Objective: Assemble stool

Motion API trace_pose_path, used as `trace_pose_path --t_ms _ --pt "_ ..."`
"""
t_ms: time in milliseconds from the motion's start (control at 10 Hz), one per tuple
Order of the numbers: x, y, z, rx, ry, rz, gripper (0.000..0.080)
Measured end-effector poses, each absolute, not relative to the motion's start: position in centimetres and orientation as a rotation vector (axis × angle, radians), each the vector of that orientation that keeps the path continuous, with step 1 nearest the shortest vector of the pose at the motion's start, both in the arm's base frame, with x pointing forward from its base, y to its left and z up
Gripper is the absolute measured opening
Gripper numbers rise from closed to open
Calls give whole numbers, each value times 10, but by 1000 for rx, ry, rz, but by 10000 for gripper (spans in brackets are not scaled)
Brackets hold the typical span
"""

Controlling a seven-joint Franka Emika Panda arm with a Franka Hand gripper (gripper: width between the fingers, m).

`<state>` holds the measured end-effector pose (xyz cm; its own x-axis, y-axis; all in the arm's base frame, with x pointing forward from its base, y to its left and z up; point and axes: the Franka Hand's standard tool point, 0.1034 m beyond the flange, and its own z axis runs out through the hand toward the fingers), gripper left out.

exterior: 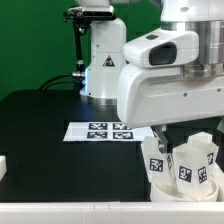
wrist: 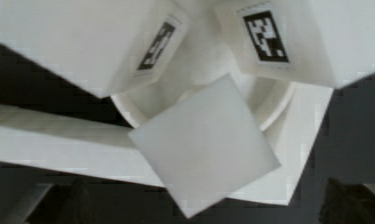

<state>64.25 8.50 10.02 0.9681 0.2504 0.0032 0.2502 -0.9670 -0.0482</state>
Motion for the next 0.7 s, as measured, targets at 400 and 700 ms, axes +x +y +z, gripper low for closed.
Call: trace_pose_path --t_ms 400,700 --pt "639 81 93 -3022 -810 14 649" --pt "635 80 79 -2951 -1037 25 649"
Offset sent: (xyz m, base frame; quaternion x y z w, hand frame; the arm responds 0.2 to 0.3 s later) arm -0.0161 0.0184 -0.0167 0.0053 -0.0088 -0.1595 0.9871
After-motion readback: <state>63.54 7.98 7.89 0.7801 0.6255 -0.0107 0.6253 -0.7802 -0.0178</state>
